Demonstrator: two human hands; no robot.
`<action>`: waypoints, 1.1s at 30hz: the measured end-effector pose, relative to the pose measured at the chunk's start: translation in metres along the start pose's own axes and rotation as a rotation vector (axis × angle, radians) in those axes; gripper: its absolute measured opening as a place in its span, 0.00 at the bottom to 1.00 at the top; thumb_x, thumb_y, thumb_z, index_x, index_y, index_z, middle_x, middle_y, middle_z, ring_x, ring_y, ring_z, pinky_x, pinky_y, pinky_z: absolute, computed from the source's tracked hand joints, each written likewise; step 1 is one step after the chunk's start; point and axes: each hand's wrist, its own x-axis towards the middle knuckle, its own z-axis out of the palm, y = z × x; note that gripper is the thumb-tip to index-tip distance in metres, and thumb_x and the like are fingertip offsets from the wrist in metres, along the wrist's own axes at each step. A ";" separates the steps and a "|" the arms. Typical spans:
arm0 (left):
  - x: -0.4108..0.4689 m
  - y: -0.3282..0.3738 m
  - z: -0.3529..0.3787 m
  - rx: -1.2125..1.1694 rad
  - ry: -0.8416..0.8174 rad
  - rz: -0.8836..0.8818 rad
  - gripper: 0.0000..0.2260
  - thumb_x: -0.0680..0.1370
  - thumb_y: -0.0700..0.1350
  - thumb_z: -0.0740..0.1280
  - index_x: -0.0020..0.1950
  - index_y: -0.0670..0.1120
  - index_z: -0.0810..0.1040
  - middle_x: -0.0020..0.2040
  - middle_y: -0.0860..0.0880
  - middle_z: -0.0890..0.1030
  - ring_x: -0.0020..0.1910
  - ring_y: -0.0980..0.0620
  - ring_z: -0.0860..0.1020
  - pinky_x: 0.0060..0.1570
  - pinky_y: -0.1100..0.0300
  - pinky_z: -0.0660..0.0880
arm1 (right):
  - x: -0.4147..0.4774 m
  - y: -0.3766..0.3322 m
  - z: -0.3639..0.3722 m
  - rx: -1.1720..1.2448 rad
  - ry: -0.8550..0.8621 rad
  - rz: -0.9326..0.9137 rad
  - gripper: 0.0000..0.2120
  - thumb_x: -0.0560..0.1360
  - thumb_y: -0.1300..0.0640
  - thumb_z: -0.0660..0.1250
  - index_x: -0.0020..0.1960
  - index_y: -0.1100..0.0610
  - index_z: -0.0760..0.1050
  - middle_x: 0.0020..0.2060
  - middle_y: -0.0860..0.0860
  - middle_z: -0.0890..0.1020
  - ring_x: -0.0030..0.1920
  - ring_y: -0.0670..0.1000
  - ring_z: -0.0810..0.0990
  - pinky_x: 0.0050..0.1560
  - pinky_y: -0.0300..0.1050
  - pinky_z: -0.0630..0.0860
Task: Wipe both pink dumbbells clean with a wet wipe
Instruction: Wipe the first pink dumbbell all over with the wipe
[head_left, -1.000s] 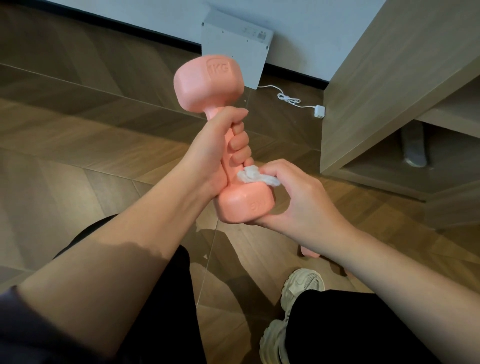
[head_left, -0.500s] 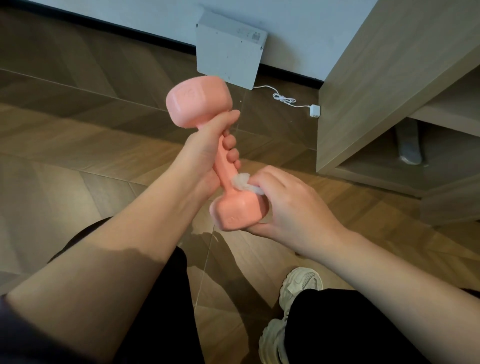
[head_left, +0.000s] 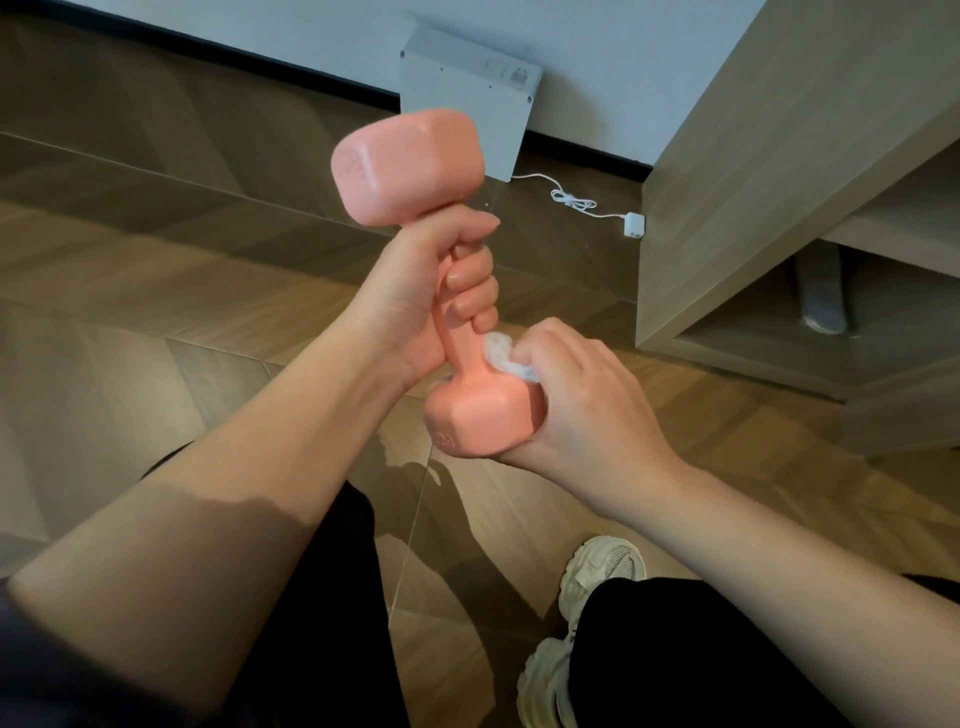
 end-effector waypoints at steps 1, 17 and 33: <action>-0.001 -0.001 0.000 0.006 -0.006 0.003 0.21 0.78 0.41 0.61 0.24 0.50 0.61 0.20 0.53 0.60 0.19 0.55 0.59 0.24 0.61 0.61 | 0.001 0.002 0.001 0.026 -0.065 0.012 0.25 0.63 0.39 0.77 0.49 0.54 0.71 0.43 0.44 0.72 0.41 0.42 0.65 0.39 0.34 0.61; 0.003 -0.006 -0.002 -0.009 0.260 -0.021 0.13 0.76 0.47 0.70 0.34 0.49 0.70 0.26 0.52 0.68 0.24 0.54 0.66 0.30 0.62 0.67 | 0.001 0.004 0.000 -0.101 -0.026 -0.085 0.23 0.63 0.51 0.80 0.50 0.57 0.72 0.47 0.50 0.76 0.45 0.48 0.72 0.41 0.41 0.60; 0.003 -0.005 -0.001 0.034 0.075 0.000 0.19 0.78 0.43 0.63 0.28 0.50 0.62 0.21 0.53 0.60 0.21 0.54 0.58 0.27 0.61 0.62 | 0.003 0.005 0.006 -0.034 -0.041 -0.027 0.21 0.64 0.46 0.76 0.46 0.52 0.67 0.43 0.43 0.68 0.42 0.41 0.64 0.44 0.40 0.58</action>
